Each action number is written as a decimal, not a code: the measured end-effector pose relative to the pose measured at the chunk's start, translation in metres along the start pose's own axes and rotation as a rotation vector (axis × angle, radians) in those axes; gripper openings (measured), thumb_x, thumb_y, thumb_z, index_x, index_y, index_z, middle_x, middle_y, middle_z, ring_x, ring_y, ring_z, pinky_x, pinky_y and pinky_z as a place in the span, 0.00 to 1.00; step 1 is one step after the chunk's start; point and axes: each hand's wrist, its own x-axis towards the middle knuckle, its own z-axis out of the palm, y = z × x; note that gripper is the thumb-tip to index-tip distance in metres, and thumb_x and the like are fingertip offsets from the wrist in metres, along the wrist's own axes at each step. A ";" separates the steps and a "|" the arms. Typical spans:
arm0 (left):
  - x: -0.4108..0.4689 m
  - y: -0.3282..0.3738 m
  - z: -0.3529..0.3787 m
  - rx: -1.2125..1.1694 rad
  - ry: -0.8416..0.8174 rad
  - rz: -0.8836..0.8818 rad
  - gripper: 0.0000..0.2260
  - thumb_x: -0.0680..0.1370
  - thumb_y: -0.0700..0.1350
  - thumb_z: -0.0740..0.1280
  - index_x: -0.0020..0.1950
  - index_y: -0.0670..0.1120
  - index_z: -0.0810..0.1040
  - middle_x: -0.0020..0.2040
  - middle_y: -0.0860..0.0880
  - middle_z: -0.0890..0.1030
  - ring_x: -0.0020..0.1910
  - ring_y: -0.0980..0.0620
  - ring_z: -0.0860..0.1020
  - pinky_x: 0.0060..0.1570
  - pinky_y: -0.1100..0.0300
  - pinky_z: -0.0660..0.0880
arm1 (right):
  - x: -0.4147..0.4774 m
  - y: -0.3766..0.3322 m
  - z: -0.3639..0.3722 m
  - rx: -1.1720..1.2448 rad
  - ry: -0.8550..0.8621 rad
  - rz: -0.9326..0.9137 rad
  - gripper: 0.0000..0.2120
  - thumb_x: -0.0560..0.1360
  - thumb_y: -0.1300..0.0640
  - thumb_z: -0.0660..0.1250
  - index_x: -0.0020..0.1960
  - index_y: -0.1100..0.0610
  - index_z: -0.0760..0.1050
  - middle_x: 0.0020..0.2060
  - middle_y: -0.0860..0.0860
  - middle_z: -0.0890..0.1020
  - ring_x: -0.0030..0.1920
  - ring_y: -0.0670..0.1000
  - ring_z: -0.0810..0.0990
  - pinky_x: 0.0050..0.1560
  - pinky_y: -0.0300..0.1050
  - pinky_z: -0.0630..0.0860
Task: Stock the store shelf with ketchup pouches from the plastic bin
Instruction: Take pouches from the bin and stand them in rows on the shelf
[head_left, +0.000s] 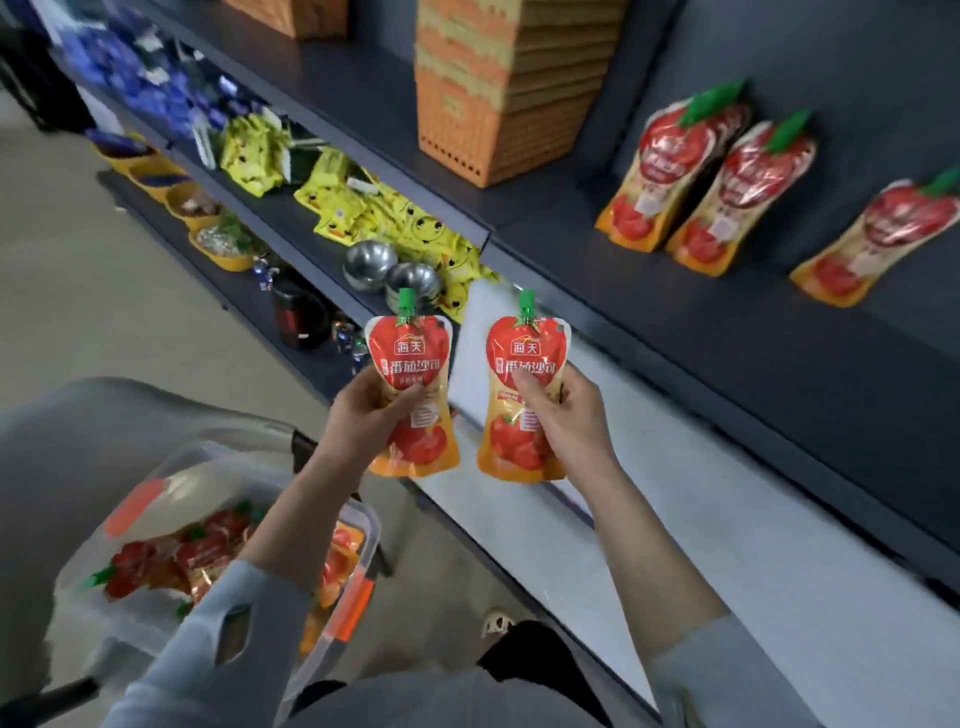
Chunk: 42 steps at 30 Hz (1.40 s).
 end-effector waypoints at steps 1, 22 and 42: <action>0.004 0.009 0.013 -0.005 -0.027 0.031 0.14 0.75 0.43 0.72 0.59 0.45 0.78 0.51 0.46 0.83 0.50 0.47 0.82 0.53 0.49 0.79 | 0.004 -0.006 -0.016 0.016 0.040 -0.010 0.07 0.75 0.45 0.73 0.48 0.48 0.80 0.45 0.44 0.86 0.47 0.46 0.86 0.52 0.51 0.82; 0.096 0.131 0.194 -0.026 -0.238 0.262 0.15 0.76 0.46 0.71 0.61 0.45 0.76 0.54 0.47 0.84 0.52 0.48 0.83 0.52 0.50 0.80 | 0.172 -0.062 -0.220 0.001 0.367 -0.036 0.07 0.71 0.51 0.78 0.47 0.50 0.83 0.50 0.50 0.86 0.49 0.49 0.86 0.52 0.52 0.84; 0.121 0.132 0.216 -0.008 -0.255 0.278 0.15 0.76 0.47 0.69 0.62 0.47 0.75 0.52 0.53 0.83 0.49 0.54 0.83 0.44 0.61 0.79 | 0.232 -0.045 -0.207 -0.198 0.484 -0.150 0.13 0.71 0.42 0.74 0.51 0.46 0.81 0.51 0.46 0.85 0.55 0.52 0.83 0.58 0.58 0.80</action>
